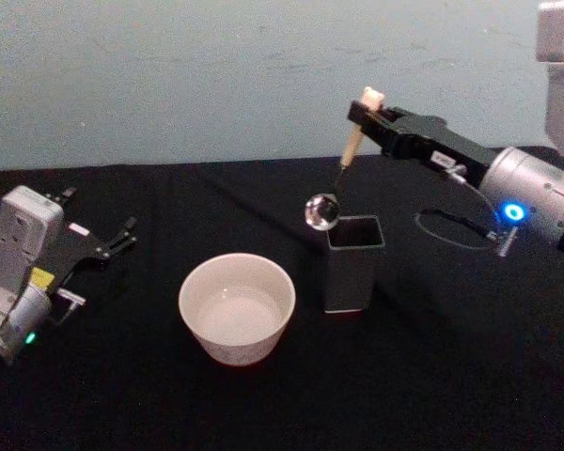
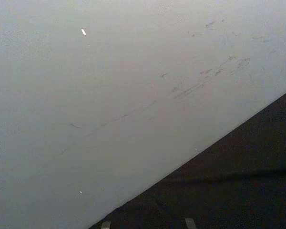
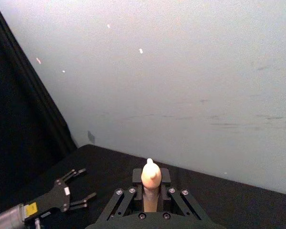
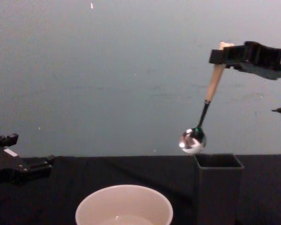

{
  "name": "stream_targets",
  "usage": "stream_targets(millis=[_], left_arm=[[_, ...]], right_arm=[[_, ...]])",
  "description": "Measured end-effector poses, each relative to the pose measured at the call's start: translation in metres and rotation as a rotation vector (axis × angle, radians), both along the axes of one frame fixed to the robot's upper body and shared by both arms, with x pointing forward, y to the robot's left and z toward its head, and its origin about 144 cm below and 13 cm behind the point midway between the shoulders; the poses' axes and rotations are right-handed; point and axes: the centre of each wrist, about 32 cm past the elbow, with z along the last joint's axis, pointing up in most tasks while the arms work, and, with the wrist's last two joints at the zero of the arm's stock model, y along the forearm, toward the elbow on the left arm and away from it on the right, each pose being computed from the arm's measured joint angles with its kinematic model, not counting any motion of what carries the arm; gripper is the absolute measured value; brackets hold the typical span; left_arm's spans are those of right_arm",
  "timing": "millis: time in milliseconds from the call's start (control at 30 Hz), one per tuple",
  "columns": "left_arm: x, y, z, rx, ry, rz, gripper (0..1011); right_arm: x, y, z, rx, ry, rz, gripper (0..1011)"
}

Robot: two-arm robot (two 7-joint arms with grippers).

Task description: Pick up the stirring spoon with one hand, stir inside the cup, then place it back in its original position.

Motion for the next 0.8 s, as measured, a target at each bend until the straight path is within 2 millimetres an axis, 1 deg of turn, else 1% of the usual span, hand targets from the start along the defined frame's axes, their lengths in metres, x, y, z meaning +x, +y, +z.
stream_targets(millis=[267, 400, 800], left_arm=[[0.0, 0.0, 0.0, 0.0, 0.0, 0.0, 1002], [0.0, 0.0, 0.0, 0.0, 0.0, 0.0, 1002], [0.0, 0.0, 0.0, 0.0, 0.0, 0.0, 1001]], right_arm=[[-0.005, -0.016, -0.004, -0.016, -0.033, -0.042, 211], [-0.006, -0.018, -0.008, -0.032, -0.035, -0.051, 211], [-0.005, -0.013, -0.028, -0.089, -0.013, -0.05, 211]])
